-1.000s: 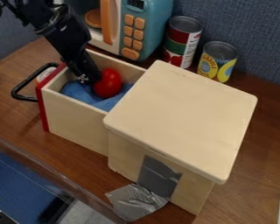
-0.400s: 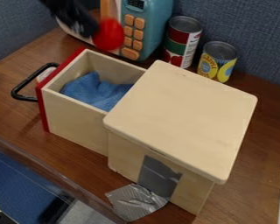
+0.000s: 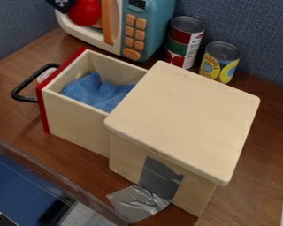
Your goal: Pick the red thing out of the drawer and put it on the left side of the table
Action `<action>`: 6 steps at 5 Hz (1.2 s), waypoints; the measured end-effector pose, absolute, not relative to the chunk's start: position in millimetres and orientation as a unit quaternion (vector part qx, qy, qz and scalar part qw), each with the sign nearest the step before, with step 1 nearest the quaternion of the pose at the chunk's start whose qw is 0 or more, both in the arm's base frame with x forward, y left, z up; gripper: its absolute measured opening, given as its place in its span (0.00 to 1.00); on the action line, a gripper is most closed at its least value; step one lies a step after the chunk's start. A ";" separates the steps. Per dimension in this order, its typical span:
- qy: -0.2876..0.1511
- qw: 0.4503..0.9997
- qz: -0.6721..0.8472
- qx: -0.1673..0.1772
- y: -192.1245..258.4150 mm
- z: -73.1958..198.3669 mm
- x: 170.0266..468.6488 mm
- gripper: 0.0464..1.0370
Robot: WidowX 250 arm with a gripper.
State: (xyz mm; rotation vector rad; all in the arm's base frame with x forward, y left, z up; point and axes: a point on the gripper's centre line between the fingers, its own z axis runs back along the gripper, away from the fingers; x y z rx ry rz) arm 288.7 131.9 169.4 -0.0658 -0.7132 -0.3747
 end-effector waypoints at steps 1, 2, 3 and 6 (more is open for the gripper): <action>-0.243 0.966 -0.087 0.029 167.5 150.3 294.0 0.00; -0.153 0.987 -0.009 0.051 197.4 127.5 303.5 0.00; -0.077 0.995 0.047 0.042 218.7 103.8 316.5 0.00; -0.021 0.994 0.101 -0.017 255.2 67.7 325.7 0.00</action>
